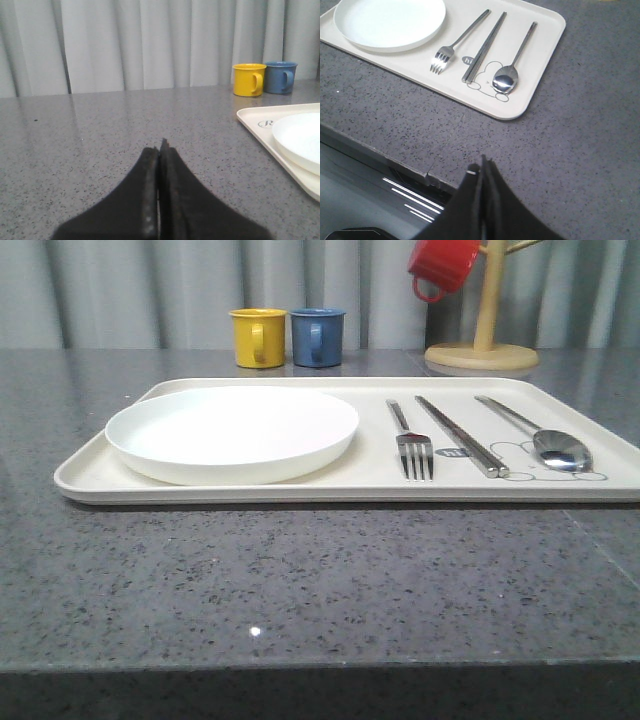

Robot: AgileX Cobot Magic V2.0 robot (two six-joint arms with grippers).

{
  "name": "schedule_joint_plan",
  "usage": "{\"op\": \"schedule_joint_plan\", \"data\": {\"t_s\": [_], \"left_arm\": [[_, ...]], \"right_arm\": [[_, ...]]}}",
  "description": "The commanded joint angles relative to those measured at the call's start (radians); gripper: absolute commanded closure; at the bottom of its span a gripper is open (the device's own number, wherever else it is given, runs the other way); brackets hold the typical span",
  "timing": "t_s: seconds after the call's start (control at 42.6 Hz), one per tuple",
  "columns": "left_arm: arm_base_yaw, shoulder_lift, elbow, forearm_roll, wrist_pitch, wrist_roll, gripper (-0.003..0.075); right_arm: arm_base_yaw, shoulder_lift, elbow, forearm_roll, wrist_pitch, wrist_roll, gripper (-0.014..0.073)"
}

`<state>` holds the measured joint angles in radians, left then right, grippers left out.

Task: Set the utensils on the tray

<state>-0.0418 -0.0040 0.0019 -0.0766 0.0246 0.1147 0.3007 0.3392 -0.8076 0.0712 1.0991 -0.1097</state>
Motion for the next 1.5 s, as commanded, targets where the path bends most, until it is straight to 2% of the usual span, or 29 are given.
{"op": "schedule_joint_plan", "data": {"t_s": [0.0,1.315,1.409,1.479], "left_arm": [[0.000,-0.019,0.015,0.007,-0.088,-0.010,0.0741],[-0.016,-0.022,0.015,0.011,-0.116,-0.010,0.0741],[-0.016,-0.022,0.015,0.011,-0.116,-0.010,0.0741],[-0.016,-0.022,0.015,0.011,-0.116,-0.010,0.0741]], "right_arm": [[0.000,0.010,-0.021,0.003,-0.070,-0.005,0.0661],[0.000,0.010,-0.021,0.003,-0.065,-0.005,0.0661],[-0.018,-0.028,0.020,-0.006,-0.109,-0.005,0.0661],[-0.070,-0.064,0.098,-0.006,-0.225,-0.005,0.0661]]}}
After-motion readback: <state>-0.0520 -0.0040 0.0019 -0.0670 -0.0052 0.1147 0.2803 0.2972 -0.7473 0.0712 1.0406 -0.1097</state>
